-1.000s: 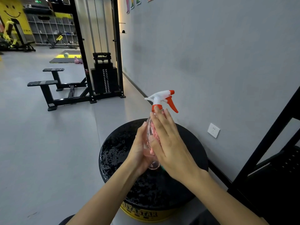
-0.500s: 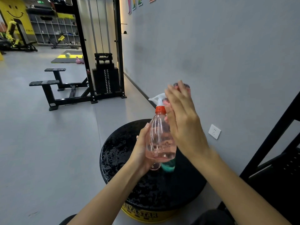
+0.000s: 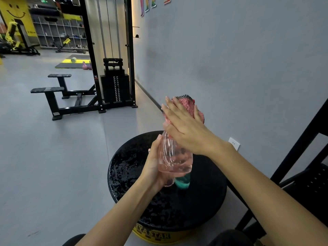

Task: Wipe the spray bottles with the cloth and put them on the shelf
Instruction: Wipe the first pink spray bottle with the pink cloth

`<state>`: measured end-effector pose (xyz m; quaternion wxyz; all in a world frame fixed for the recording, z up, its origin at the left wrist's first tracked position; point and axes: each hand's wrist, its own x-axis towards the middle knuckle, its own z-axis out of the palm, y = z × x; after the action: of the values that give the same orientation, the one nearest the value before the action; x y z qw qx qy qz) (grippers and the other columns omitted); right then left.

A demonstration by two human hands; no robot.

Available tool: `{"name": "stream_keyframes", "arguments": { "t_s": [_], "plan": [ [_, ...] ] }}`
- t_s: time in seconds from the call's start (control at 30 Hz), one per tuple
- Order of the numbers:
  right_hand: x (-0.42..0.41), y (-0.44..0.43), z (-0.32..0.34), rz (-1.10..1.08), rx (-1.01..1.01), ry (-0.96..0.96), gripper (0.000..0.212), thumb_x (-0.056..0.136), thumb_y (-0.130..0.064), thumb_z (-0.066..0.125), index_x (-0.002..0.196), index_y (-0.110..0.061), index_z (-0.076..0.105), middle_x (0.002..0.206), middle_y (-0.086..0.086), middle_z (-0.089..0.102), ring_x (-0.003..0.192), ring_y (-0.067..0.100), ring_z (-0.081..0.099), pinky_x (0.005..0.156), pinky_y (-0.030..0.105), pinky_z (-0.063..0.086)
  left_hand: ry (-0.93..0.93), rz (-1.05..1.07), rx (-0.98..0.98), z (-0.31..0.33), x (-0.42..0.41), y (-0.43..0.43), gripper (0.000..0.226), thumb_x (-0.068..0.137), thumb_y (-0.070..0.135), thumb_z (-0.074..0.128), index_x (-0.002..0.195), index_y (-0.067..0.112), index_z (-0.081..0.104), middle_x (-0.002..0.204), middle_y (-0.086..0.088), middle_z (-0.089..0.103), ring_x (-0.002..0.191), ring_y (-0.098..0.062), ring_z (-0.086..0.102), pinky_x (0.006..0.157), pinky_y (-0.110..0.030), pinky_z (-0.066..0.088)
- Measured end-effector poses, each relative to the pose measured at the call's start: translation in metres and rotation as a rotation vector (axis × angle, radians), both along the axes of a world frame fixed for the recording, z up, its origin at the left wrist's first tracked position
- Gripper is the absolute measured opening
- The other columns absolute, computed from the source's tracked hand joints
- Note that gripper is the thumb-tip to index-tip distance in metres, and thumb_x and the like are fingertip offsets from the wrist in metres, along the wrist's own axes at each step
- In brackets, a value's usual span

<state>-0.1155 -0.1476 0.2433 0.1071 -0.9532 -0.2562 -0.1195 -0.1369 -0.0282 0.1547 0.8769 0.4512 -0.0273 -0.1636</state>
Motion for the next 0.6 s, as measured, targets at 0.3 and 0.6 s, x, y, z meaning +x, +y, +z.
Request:
{"name": "stream_keyframes", "arguments": {
  "t_s": [0.3,0.6],
  "plan": [
    [0.006,-0.005,0.007,-0.007,-0.061,-0.061,0.054,0.104,-0.04,0.012,0.154,-0.028,-0.005,0.159,-0.015,-0.017,0.144,0.0,-0.022,0.115,0.052,-0.02,-0.018,-0.083,0.04,0.001,-0.005,-0.001,0.063,0.084,0.066,0.042,0.098,0.016,0.077,0.106,-0.015,0.073,0.081,-0.029,0.071,0.07,-0.044,0.059],
    [-0.008,-0.002,-0.002,0.077,-0.068,-0.092,0.071,0.091,-0.054,0.0,0.155,-0.024,0.001,0.16,-0.013,-0.014,0.143,-0.001,-0.024,0.115,0.046,-0.023,-0.054,-0.041,0.059,-0.001,-0.003,0.005,0.059,0.089,0.064,0.04,0.101,0.018,0.075,0.103,-0.014,0.074,0.09,-0.032,0.07,0.082,-0.054,0.055]
  ]
}}
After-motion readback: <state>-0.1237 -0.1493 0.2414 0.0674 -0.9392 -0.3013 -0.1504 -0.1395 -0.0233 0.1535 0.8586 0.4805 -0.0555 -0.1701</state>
